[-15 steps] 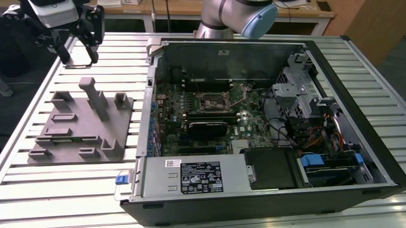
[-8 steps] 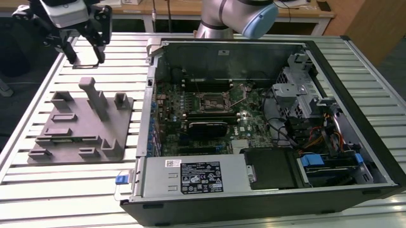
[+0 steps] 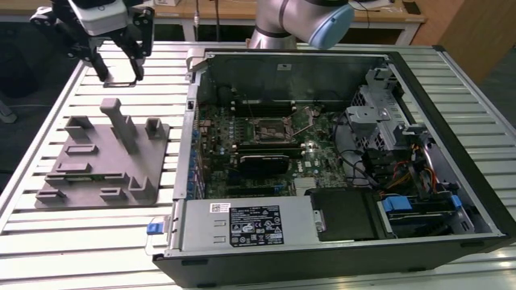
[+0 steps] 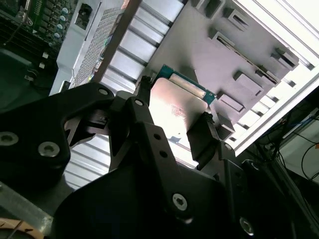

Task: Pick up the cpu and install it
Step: 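Pick up the cpu and move it towards the insertion slot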

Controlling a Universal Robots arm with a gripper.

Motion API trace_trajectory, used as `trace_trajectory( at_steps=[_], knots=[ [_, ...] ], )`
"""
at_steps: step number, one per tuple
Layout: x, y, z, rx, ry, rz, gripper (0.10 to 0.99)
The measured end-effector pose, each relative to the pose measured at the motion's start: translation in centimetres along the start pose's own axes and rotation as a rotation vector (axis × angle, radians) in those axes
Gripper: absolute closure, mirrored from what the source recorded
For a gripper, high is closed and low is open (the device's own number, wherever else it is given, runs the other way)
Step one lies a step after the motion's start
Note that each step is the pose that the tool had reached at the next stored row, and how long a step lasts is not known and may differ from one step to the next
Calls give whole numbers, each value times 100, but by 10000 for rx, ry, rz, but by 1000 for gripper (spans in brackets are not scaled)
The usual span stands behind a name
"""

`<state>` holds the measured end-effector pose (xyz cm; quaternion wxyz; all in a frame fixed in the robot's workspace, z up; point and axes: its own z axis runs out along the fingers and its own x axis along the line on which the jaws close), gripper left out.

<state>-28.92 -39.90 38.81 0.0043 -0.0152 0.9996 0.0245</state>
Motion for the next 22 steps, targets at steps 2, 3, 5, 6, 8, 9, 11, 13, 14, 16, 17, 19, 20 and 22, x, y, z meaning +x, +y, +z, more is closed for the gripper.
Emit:
trace_trajectory(
  at_steps=[2, 3, 5, 6, 8, 9, 11, 13, 14, 16, 17, 19, 20, 22],
  knots=[
    [-40, -1, 0, 1, 0, -1, 541],
    [-60, -2, 0, 1, 1, 0, 541],
    [-101, -3, 0, 1, 1, 0, 541],
    [-121, -4, 1, 0, 0, 1, 541],
    [-161, -5, 1, 0, 0, 1, 541],
    [-182, -6, 1, 1, 1, 0, 541],
    [-226, -7, 2, 0, 0, 0, 541],
    [-267, -8, 2, 1, 0, 1, 541],
    [-288, -9, 2, 0, 0, 0, 541],
    [-332, -10, 2, 1, 1, 0, 541],
    [-354, -11, 2, 1, 1, 1, 541],
    [-401, -12, 3, 0, 0, 0, 541],
    [-425, -13, 3, 0, 1, 0, 541],
    [-474, -15, 3, 0, 1, 0, 541]
  ],
)
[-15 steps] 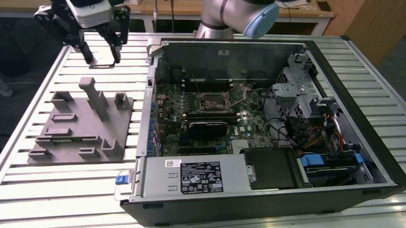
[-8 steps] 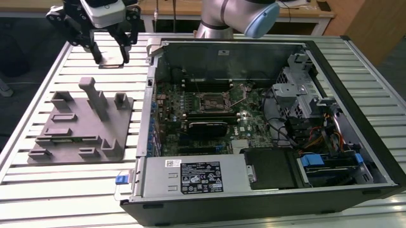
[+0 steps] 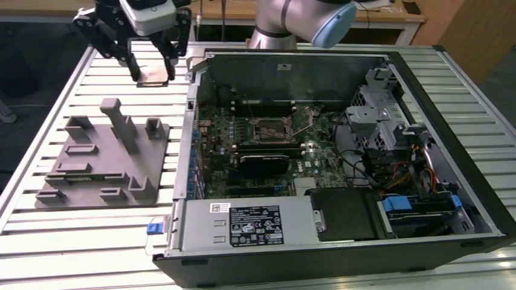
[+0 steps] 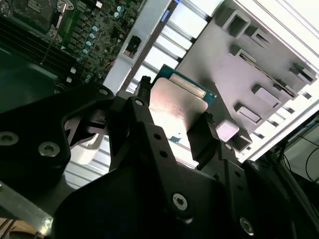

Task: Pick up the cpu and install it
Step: 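Pick up the cpu and move it towards the insertion slot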

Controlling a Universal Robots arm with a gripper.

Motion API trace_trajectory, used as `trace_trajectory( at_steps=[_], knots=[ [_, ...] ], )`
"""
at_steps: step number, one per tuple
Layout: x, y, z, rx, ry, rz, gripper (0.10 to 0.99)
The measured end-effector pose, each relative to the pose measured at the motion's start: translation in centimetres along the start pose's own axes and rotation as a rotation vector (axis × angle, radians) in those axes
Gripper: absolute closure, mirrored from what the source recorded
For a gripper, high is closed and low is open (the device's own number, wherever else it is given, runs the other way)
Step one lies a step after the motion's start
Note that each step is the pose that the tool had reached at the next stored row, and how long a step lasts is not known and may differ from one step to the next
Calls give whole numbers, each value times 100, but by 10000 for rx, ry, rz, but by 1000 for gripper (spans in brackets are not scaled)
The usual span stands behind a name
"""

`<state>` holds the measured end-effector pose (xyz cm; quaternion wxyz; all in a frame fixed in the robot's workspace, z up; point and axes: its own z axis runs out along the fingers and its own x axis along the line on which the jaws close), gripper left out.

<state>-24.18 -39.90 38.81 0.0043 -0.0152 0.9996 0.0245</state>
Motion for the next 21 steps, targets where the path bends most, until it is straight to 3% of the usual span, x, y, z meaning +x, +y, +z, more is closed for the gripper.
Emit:
trace_trajectory(
  at_steps=[21],
  knots=[
    [-524, -16, 4, 0, 0, 0, 541]
  ],
)
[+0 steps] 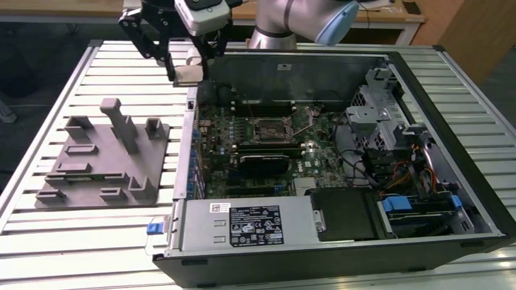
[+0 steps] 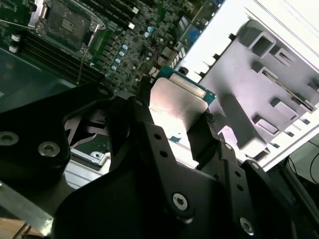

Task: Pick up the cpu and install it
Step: 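Pick up the cpu and move it towards the insertion slot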

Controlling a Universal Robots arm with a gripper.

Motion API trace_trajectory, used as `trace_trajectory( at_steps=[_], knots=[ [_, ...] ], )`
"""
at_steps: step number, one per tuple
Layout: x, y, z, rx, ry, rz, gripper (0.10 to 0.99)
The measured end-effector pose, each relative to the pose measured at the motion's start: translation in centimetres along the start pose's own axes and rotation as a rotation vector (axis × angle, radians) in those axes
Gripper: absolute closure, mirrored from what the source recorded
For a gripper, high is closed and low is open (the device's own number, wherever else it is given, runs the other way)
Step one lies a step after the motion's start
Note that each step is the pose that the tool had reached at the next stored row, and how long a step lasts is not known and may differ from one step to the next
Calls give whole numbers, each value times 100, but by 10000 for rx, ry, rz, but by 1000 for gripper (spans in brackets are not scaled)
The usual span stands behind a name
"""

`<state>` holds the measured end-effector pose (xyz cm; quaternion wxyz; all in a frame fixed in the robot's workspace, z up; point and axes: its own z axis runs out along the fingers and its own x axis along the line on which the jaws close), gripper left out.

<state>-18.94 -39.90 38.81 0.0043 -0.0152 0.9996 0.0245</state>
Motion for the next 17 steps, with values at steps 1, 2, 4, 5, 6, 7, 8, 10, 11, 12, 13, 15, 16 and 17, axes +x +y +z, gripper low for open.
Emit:
trace_trajectory(
  at_steps=[1, 2, 4, 5, 6, 7, 8, 10, 11, 12, 13, 15, 16, 17],
  knots=[
    [-26, -1, 0, 0, 0, 0, 541],
    [-53, -2, 0, 0, 0, -1, 541],
    [-108, -3, 1, 0, 0, 1, 541],
    [-138, -4, 1, 0, 0, 0, 541],
    [-168, -5, 1, 1, 1, 0, 541],
    [-199, -6, 1, 1, 1, 0, 541],
    [-231, -7, 1, 1, 1, 0, 541],
    [-296, -9, 2, 1, 3, 1, 541],
    [-331, -10, 3, 0, 3, 1, 541],
    [-366, -11, 3, -1, 3, 0, 541],
    [-403, -12, 3, 0, 4, 0, 541],
    [-476, -15, 4, 0, 6, 1, 541],
    [-514, -16, 4, 0, 7, 1, 541],
    [-551, -17, 4, 0, 8, 0, 541]
  ],
)
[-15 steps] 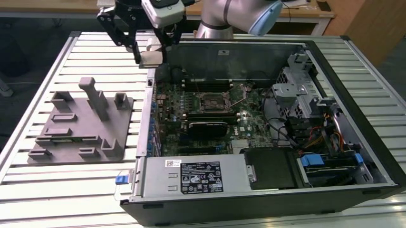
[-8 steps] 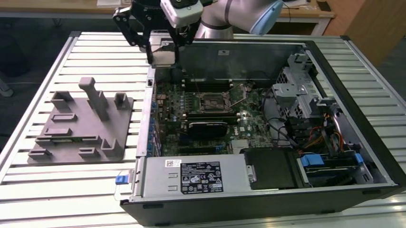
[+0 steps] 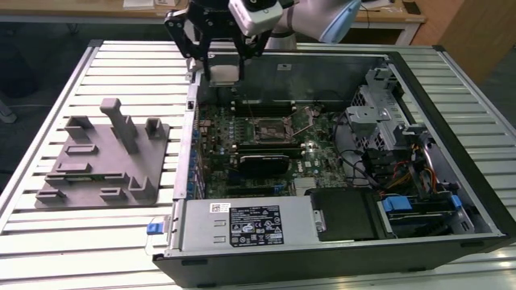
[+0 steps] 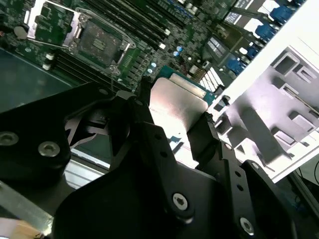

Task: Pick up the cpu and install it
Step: 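Pick up the cpu and move it towards the insertion slot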

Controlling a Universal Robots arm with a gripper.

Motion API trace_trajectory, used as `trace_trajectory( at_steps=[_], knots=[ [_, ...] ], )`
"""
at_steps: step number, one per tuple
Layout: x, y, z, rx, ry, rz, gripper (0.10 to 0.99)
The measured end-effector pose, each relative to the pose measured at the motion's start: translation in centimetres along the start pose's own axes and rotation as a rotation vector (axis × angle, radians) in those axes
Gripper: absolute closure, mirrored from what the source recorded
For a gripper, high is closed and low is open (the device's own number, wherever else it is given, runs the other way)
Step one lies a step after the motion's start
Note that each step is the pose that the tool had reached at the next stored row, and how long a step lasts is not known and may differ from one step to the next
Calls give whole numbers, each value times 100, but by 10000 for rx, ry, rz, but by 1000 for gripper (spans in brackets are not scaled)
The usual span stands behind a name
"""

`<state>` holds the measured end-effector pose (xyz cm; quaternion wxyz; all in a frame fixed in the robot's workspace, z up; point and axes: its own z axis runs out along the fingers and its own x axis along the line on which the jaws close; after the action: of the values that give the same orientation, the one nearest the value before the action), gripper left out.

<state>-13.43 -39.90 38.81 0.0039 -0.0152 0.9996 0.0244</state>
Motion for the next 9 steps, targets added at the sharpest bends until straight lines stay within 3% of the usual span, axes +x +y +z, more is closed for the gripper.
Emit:
trace_trajectory(
  at_steps=[9],
  knots=[
    [-242, -10, 54, -2, 36, 4, 541]
  ],
)
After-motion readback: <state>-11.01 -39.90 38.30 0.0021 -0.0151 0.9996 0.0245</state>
